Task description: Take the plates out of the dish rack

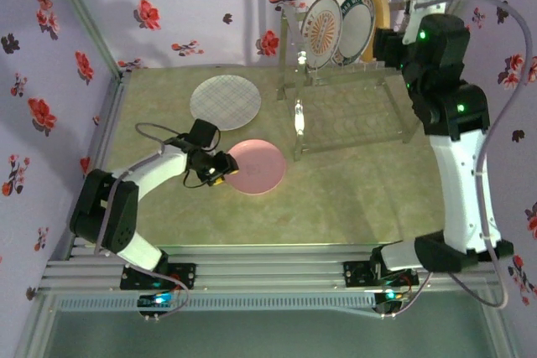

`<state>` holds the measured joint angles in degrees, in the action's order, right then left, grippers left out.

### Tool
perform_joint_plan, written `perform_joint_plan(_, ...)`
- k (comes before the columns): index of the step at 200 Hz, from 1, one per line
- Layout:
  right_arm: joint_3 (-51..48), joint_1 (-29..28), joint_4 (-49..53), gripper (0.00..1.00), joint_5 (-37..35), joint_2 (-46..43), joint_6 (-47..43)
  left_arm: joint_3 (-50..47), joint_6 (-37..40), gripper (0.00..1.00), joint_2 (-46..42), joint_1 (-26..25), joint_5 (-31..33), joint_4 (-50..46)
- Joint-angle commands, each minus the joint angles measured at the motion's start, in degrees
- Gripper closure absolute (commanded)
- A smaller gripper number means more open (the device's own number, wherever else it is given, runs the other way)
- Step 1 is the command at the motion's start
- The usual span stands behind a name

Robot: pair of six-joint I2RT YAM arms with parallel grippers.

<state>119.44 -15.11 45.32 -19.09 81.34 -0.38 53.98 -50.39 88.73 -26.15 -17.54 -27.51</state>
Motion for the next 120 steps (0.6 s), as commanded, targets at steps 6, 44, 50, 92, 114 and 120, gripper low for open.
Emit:
perform_joint_plan(6, 7.5, 2.3, 1.9, 0.23, -0.4, 5.6, 0.8, 2.3, 1.1, 0.49, -2.9, -0.4, 1.5, -3.0)
perform_joint_plan(44, 12.9, 3.2, 2.2, 0.23, 1.2, 11.2, 0.0, 4.2, 1.2, 0.47, -6.3, -0.4, 2.7, -6.1)
perform_joint_plan(50, 13.1, 3.3, 2.2, 0.23, 1.2, 11.7, 0.0, 4.7, 1.3, 0.46, -7.0, -0.4, 3.0, -6.7)
perform_joint_plan(92, 14.2, 3.4, 1.2, 0.23, 1.0, 13.8, -0.1, 10.5, 2.3, 0.43, -11.8, -0.3, 5.4, -10.5)
perform_joint_plan(114, 14.2, 3.3, 1.0, 0.23, 0.3, 14.7, -0.8, 14.4, 2.6, 0.42, -14.0, -0.3, 6.1, -10.6)
perform_joint_plan(120, 14.4, 3.4, 1.0, 0.23, 0.3, 15.1, -1.1, 15.5, 2.7, 0.41, -14.6, -0.3, 6.2, -10.2)
